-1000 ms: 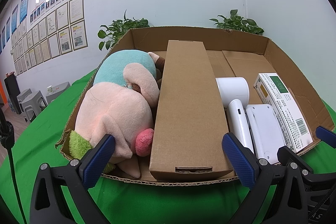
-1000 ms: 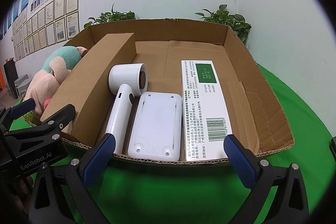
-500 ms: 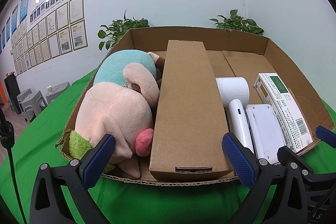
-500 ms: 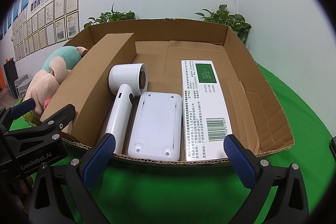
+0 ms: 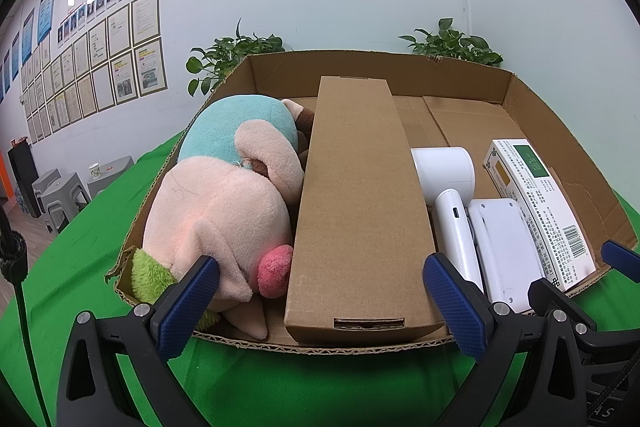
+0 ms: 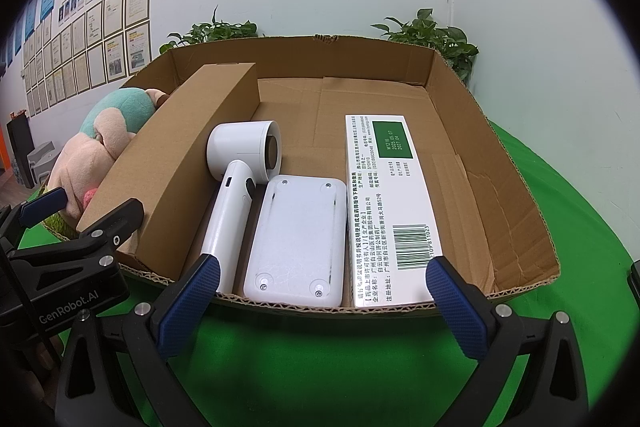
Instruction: Organize objects
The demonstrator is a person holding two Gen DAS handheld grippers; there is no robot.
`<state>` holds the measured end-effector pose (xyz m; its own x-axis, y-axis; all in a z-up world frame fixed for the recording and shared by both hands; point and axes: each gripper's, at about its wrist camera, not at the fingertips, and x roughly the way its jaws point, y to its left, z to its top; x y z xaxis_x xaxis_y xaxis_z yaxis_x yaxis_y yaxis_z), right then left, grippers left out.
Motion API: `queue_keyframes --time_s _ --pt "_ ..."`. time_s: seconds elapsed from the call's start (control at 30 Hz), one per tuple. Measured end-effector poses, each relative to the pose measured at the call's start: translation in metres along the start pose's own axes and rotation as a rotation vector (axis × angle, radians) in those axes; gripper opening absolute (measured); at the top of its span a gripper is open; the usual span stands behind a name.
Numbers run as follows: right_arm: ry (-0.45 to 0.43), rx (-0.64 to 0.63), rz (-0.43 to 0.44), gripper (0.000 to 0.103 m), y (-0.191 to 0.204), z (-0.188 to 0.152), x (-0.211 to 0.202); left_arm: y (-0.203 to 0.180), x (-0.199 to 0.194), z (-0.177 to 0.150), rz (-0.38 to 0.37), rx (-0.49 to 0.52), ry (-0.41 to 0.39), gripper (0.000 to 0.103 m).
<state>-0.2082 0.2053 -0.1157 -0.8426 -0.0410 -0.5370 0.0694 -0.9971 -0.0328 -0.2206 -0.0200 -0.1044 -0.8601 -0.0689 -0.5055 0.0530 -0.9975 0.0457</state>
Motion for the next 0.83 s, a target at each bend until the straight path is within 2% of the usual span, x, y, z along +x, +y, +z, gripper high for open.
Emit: queue_keyframes --time_s 0.83 --pt "0.0 0.001 0.001 0.103 0.0003 -0.0002 -0.0004 0.0001 0.0016 -0.0001 -0.012 0.0 0.002 0.103"
